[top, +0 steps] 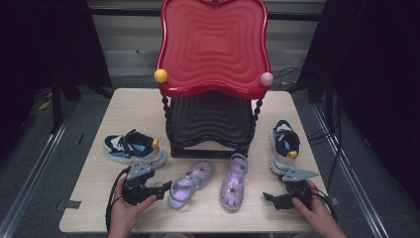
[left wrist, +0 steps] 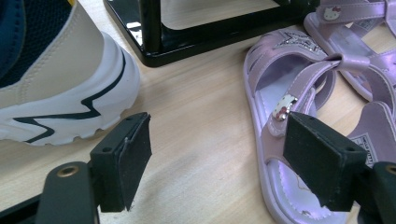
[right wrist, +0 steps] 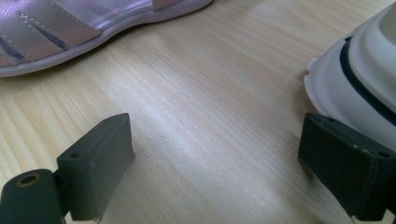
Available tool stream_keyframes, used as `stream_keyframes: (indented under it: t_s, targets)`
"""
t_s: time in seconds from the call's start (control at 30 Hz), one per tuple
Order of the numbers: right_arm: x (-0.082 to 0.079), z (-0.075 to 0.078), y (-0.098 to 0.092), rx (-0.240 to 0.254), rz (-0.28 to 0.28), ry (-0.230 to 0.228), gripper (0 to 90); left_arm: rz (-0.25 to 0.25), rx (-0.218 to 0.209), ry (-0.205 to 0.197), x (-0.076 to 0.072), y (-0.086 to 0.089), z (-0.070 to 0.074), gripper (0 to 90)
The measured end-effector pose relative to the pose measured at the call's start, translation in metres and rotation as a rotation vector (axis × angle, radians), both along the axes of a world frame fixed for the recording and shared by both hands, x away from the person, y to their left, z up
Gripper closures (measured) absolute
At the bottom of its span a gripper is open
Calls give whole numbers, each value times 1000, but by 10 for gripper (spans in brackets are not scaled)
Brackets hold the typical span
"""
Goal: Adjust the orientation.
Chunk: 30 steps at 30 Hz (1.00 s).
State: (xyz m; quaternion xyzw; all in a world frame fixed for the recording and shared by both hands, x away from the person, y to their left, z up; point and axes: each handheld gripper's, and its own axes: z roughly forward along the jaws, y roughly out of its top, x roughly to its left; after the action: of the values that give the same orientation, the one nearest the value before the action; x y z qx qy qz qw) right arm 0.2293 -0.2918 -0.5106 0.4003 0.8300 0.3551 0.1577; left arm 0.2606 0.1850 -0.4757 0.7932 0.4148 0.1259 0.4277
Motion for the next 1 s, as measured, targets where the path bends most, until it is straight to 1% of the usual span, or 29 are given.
stream_keyframes:
  t_s: [0.03,0.13,0.17,0.27,0.43,0.53,0.67,0.73,0.8,0.83,0.9,0.93,0.97,1.0]
  targets:
    - [0,0,0,0,-1,1,94,5,-9,-2,0,0,1,226]
    - [0,0,0,0,-1,0,94,10,-16,-14,1,0,3,217]
    - [0,0,0,0,-1,1,94,9,-12,-19,1,0,4,215]
    - [0,0,0,0,-1,1,95,13,-30,-26,1,-1,6,211]
    - [0,0,0,0,-1,1,94,4,-43,-36,1,-6,12,203]
    - [0,0,0,0,-1,0,94,-11,-41,-42,1,-10,14,199]
    - [0,0,0,0,-1,0,94,-20,-52,-46,1,-15,15,199]
    - [0,0,0,0,-1,0,94,-26,-49,-51,1,-16,15,198]
    - [0,0,0,0,-1,0,94,-29,-58,-49,1,-18,14,181]
    - [0,0,0,0,-1,0,94,-32,-52,-48,2,-18,14,158]
    - [0,0,0,0,-1,0,94,-43,-55,-53,2,-19,13,158]
    - [0,0,0,0,-1,0,94,-37,-58,-53,2,-21,13,157]
    - [0,0,0,0,-1,0,94,-37,-66,-50,2,-22,13,157]
    - [0,0,0,0,-1,0,94,-45,-62,-46,2,-22,12,157]
